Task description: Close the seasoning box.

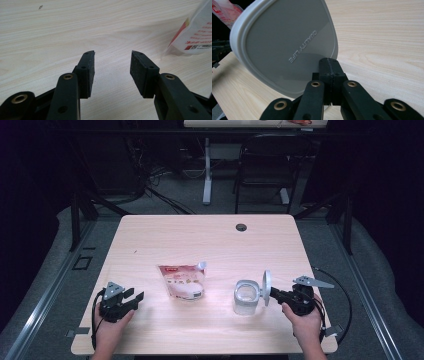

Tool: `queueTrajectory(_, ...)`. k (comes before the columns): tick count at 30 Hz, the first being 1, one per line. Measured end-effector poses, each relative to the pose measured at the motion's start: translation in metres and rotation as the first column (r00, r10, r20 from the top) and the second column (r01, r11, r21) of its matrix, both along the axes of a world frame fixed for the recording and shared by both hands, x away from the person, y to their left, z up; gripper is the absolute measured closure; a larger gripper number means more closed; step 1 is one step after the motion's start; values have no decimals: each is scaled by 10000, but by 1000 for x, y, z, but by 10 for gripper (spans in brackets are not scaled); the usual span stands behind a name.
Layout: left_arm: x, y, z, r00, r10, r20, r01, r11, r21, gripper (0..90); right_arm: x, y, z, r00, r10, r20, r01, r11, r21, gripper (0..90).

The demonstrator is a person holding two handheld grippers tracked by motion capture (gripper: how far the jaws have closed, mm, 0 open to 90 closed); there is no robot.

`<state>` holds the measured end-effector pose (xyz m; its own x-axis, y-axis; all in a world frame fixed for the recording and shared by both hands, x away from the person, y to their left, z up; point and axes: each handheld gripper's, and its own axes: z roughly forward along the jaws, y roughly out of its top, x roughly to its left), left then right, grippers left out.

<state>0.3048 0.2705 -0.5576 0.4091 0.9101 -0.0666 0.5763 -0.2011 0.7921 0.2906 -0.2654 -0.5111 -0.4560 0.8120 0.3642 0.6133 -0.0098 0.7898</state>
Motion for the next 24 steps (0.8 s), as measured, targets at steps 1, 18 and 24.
queueTrajectory(1,0,0,0,10000,2,1,-2,10000,-5,548,0,0,0,10000,6,4,-6,10000,28,900)
queueTrajectory(18,-1,1,1,10000,-13,16,13,10000,-2,545,-4,-6,-6,9988,-487,89,492,9963,-698,781)
queueTrajectory(24,-1,1,1,10000,-26,42,26,10000,-45,545,-10,-7,-12,9983,-589,-2,583,9890,-1357,738)
